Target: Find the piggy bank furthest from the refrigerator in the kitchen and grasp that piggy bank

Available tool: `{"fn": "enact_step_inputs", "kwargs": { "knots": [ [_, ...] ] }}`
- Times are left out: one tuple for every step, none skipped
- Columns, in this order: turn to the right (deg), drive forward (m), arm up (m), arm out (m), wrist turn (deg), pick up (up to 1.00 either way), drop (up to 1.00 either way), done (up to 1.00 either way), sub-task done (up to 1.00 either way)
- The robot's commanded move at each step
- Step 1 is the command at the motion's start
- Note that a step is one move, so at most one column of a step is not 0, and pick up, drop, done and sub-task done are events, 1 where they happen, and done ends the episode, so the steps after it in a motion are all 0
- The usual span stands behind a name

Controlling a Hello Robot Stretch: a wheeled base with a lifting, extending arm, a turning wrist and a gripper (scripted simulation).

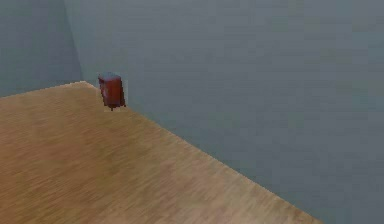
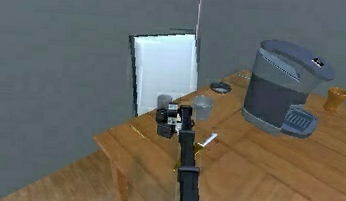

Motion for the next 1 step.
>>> {"fn": "enact_step_inputs", "kwargs": {
  "knots": [
    [0.0, 0.0, 0.0, 0.0, 0.0, 1.0, 0.0, 0.0, 0.0]
  ]
}}
